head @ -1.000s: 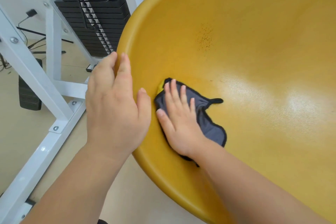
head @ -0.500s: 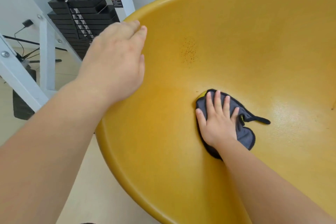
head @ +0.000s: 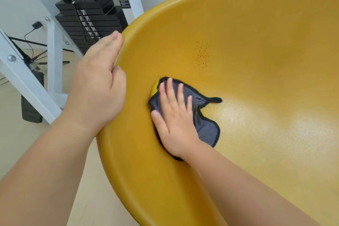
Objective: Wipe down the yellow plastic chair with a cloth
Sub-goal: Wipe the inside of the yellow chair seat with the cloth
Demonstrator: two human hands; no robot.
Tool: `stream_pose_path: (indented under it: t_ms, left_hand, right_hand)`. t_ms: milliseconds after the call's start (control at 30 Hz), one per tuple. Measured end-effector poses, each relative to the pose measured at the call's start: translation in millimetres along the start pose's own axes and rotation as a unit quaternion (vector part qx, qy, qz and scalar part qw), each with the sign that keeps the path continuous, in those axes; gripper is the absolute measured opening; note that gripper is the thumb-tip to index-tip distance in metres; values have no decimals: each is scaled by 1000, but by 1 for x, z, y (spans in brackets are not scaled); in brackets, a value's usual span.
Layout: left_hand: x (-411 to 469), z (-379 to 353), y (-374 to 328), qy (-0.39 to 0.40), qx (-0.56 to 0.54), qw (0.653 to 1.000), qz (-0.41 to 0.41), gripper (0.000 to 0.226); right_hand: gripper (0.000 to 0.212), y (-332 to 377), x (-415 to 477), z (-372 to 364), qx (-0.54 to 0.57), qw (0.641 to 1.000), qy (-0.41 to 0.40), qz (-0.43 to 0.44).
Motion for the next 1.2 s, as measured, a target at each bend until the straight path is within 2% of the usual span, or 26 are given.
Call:
stream_pose_path:
  t_ms: [100,267,367,400,567,633,700,767,833,900,967,1033,1133,1200]
  left_hand:
    - [0,1,-1,-4,6,1000,-6,59]
    - [-3,1,-3,-1,28,1000,0,56]
    - [-4,3,-4,-14,29,999,3,54]
    - [-4,4,-3,-21,26,999,5,54]
    - [-4,4,-1,-37,3,999,21,51]
    - [-6,5,2,-44,-17,998,34,49]
    - [-11,6,8,-52,-51,996,54,47]
    - [-25,7,13,-57,-79,992,82,46]
    - [-42,6,16,-62,-103,986,114,46]
    - [-54,5,17,-68,-116,983,124,46]
    - [-56,2,19,-75,-144,979,125,46]
    - [-54,1,23,-82,-172,972,134,45]
    - [-55,0,26,-88,-219,960,151,45]
    - [-54,-1,27,-88,-241,954,155,46]
  right_hand:
    - [63,-24,-12,5,-60,997,29,42]
    - [65,-115,10,63,-136,982,-54,-119]
    - [67,-107,18,63,-90,967,-114,-208]
    - [68,-91,22,53,-55,968,-121,-214]
    - [66,19,20,5,69,994,-71,-35]
    - [64,30,2,-5,65,997,-29,29]
    - [63,14,-5,-2,12,998,-10,69]
    - [63,-27,3,13,-41,998,-29,29]
    - [64,-68,14,36,-69,994,-67,-54]
    - [65,-86,20,47,-65,986,-92,-119]
    - [67,-75,19,39,-27,983,-106,-149]
    - [69,-31,14,16,31,990,-84,-112]
    - [67,46,-12,-11,91,996,-25,3]
    - [65,59,-34,-20,99,994,21,52]
Point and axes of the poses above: each hand's wrist, its own x-axis towards the middle knuckle, its own z-axis out of the back of the hand, y = z × x, the point moved 9 cm from there along x, towards the middle knuckle, and after that the axes turned 10 degrees about x, right-handed, at the moved point
